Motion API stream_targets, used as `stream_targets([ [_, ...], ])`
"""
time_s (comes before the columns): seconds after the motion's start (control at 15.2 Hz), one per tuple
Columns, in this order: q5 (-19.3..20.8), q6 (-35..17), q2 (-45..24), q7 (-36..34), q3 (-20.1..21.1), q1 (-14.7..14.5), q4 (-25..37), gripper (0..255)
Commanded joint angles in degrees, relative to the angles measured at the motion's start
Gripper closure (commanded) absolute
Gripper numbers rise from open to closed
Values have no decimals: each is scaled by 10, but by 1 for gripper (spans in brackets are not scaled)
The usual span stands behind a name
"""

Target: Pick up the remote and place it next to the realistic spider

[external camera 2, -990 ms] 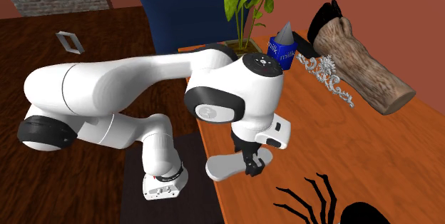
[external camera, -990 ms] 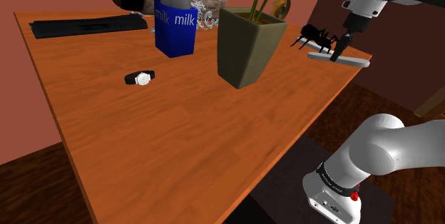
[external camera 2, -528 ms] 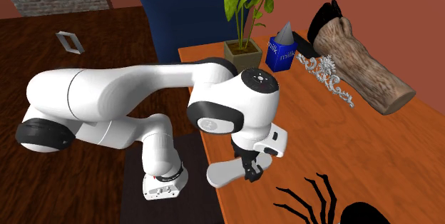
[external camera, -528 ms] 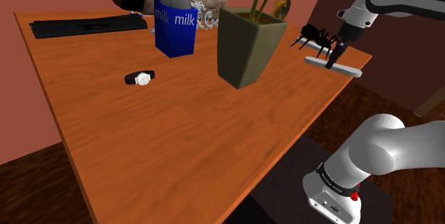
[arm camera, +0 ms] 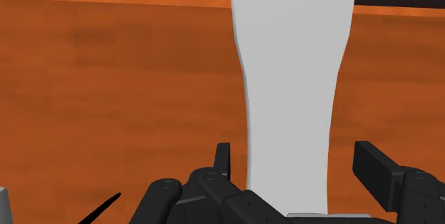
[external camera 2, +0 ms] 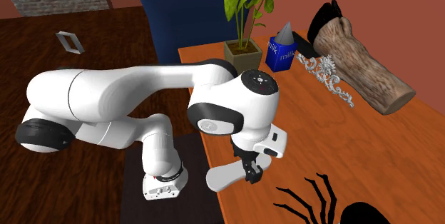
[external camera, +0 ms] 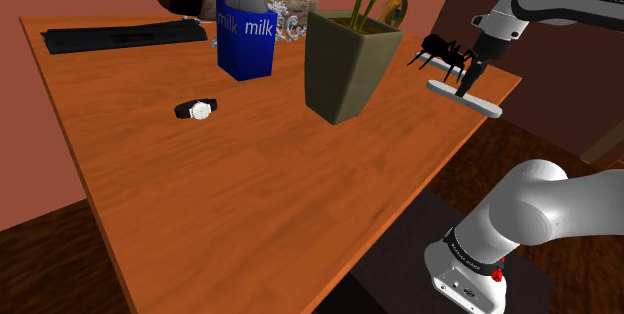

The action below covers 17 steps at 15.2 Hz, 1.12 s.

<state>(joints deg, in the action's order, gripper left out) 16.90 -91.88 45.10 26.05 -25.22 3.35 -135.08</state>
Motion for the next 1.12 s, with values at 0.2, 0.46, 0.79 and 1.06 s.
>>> stream_targets([
  [0.2,0,0,0,0,0,0,0,0],
  [0.46,-12,51,-15,5,11,-7,66,0],
  [0.79,-15,65,-20,6,13,-8,84,0],
  [1.06,-15,65,-20,6,13,-8,84,0],
])
